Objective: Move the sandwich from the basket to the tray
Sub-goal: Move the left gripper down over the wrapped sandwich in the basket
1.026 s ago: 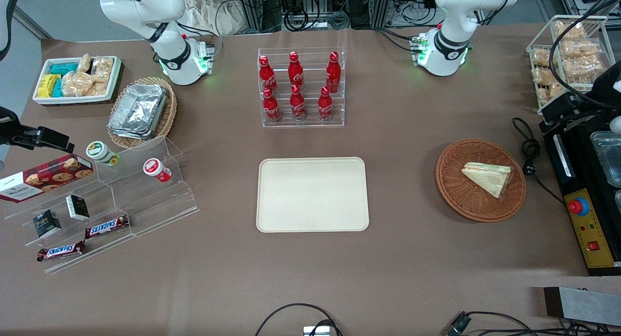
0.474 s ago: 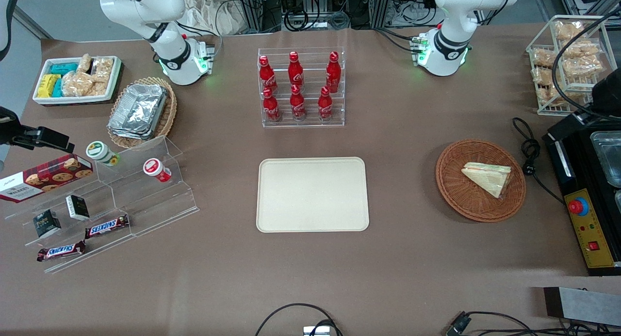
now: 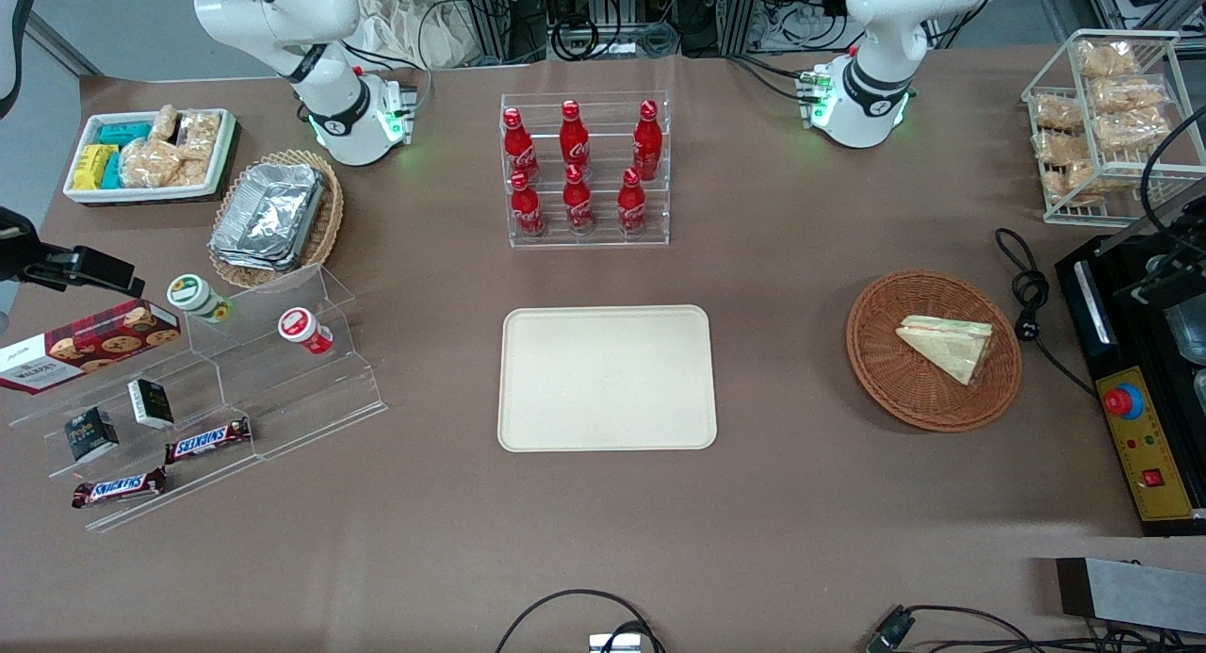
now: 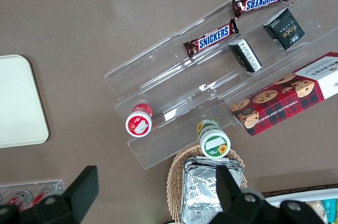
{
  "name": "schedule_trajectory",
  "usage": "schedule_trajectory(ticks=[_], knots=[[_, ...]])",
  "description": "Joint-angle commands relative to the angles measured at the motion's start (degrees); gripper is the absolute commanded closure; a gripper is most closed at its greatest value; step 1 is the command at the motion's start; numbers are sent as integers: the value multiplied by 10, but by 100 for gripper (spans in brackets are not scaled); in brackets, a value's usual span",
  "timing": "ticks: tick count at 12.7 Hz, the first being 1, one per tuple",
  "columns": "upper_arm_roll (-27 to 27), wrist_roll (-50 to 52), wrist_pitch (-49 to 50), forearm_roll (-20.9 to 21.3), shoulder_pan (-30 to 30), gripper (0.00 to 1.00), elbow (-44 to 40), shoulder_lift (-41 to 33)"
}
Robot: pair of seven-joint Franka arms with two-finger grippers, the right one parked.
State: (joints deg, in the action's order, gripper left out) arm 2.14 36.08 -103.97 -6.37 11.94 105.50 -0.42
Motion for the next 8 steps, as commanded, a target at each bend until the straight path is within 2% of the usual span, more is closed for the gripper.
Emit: schedule_trajectory(ticks=[1,8], knots=[[-6,31,-139,-10,-3,0,170,-75],[-5,37,-363,-32,-2,0,329,-72]])
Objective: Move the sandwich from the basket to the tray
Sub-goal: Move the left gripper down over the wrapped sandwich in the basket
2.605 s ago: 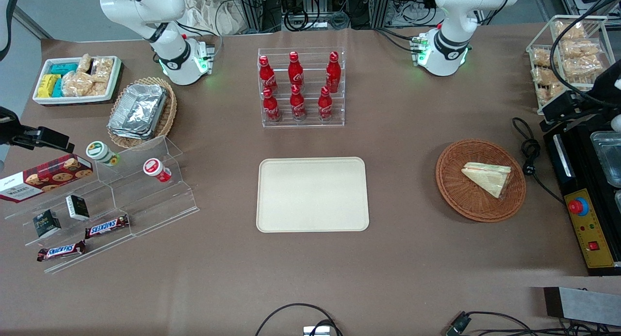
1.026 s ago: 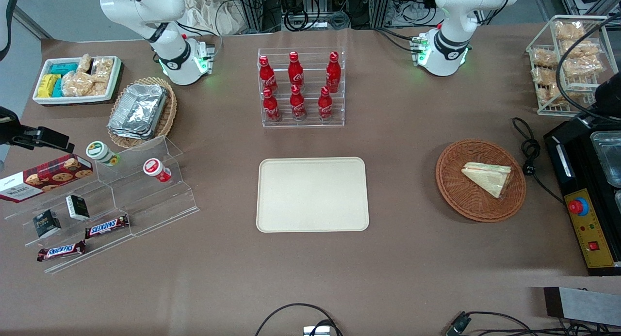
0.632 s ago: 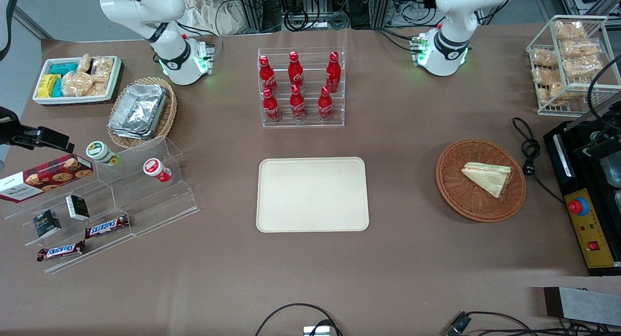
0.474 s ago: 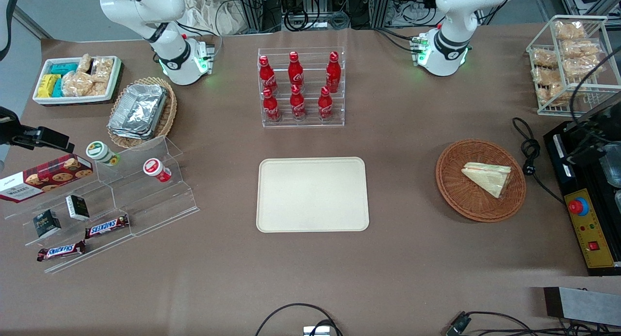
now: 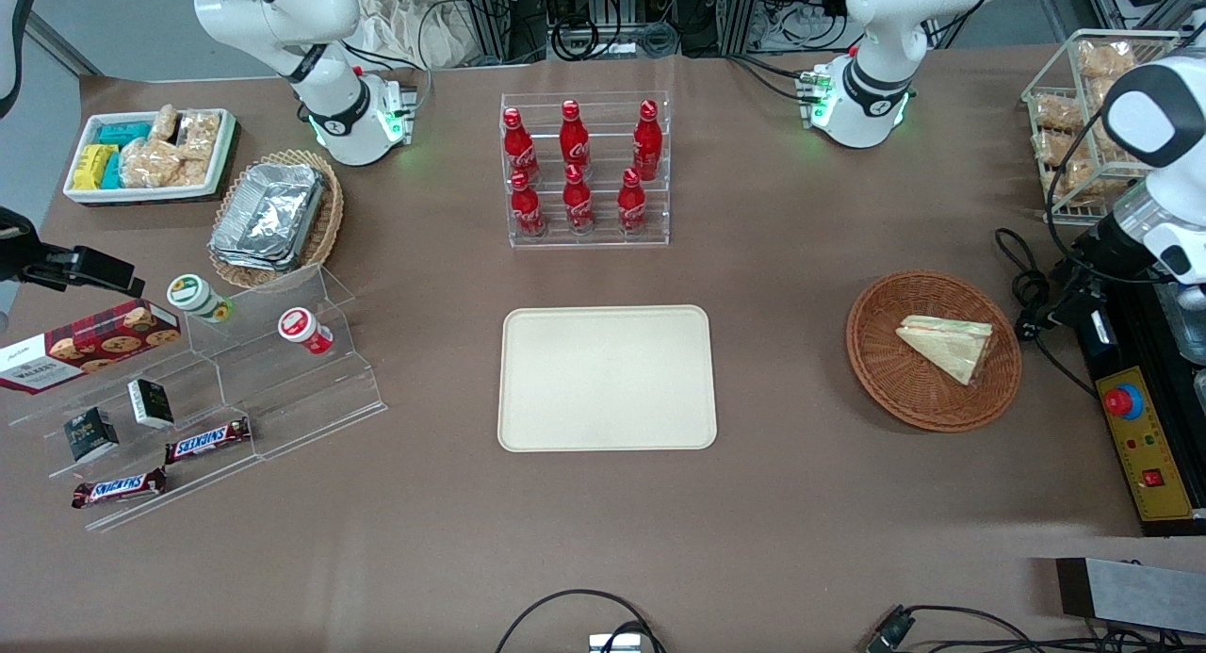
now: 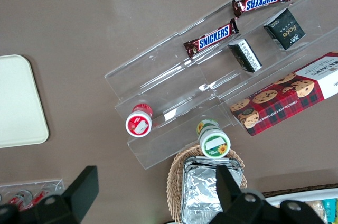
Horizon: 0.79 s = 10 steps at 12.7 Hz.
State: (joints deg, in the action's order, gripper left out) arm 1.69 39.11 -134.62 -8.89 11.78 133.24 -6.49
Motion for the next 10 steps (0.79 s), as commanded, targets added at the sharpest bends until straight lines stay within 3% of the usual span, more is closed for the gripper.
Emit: schedule_trajectory(ticks=[1,10], knots=[[0,7,-81,-7,-1,0,64,-1],[-11,-2,-227,-28,-12,0,84,132]])
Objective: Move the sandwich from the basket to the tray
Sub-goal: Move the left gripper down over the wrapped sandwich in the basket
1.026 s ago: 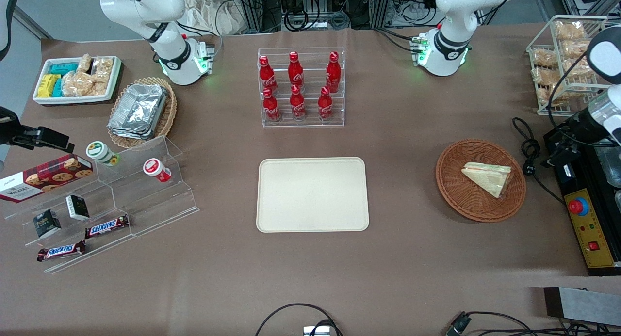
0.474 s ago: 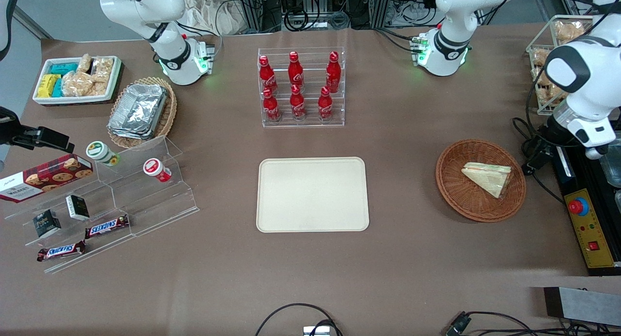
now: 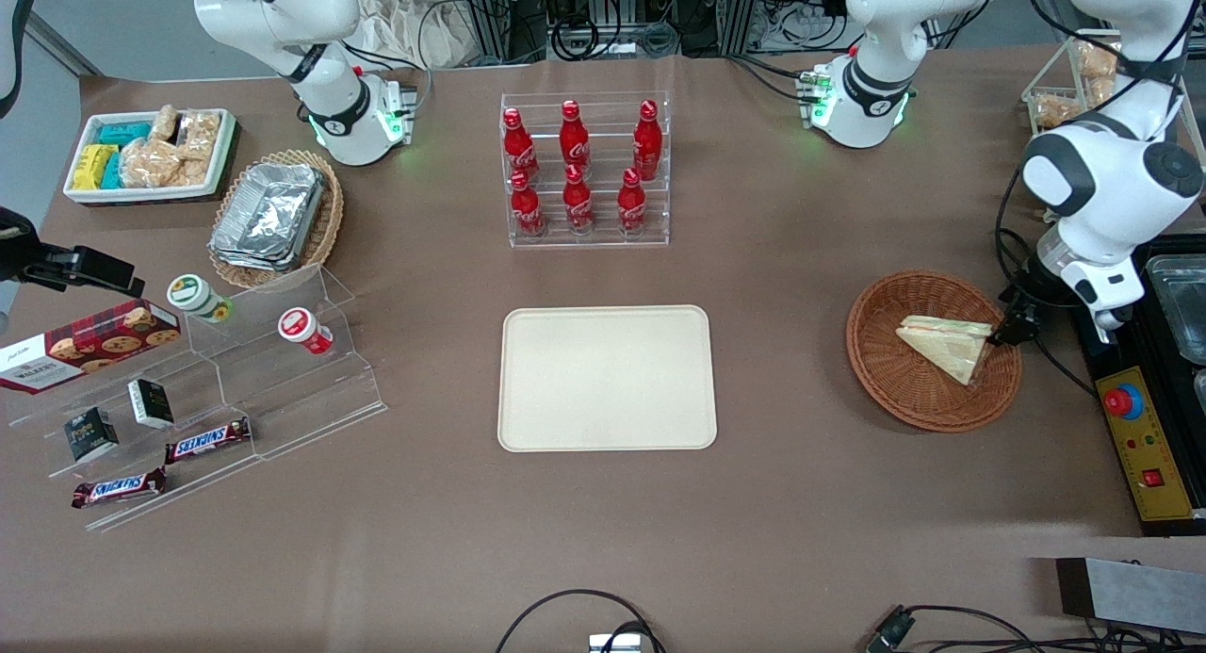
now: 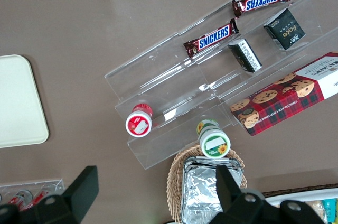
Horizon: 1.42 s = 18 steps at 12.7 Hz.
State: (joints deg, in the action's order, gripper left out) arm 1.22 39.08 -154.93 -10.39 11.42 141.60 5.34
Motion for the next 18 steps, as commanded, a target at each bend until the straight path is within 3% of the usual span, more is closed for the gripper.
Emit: schedule_trajectory(ticks=[1,9,18], knots=[[-10,-1,-27,-16,-10,0,1,17],[-12,-48,71,-19,-3,0,-3,-47],[-17,-49,35,-33,-8,0,-23,5]])
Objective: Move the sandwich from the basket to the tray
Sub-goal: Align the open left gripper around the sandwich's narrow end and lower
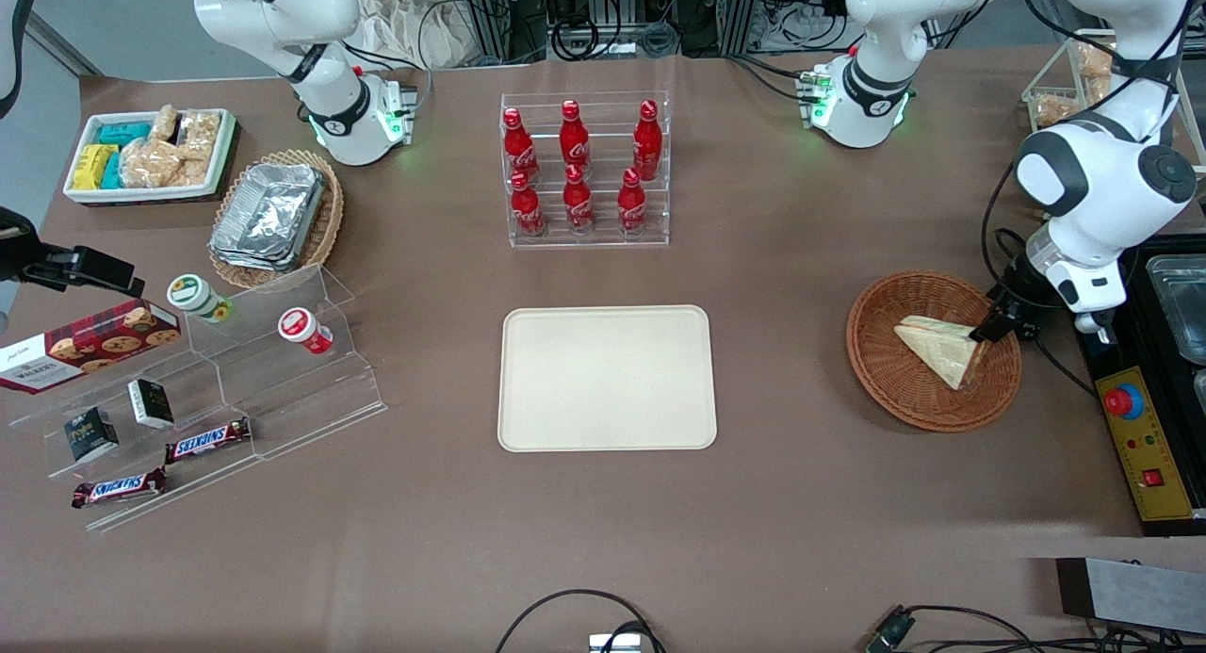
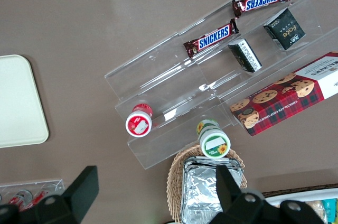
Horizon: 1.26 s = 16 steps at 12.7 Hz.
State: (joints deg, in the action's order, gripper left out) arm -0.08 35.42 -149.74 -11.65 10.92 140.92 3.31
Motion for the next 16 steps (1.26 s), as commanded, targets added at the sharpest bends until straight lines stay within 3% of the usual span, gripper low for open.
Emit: schedule_trajectory(ticks=[1,16], knots=[[-4,-12,-21,-22,-4,0,-17,31],[-6,-33,77,-20,2,0,-23,-38]])
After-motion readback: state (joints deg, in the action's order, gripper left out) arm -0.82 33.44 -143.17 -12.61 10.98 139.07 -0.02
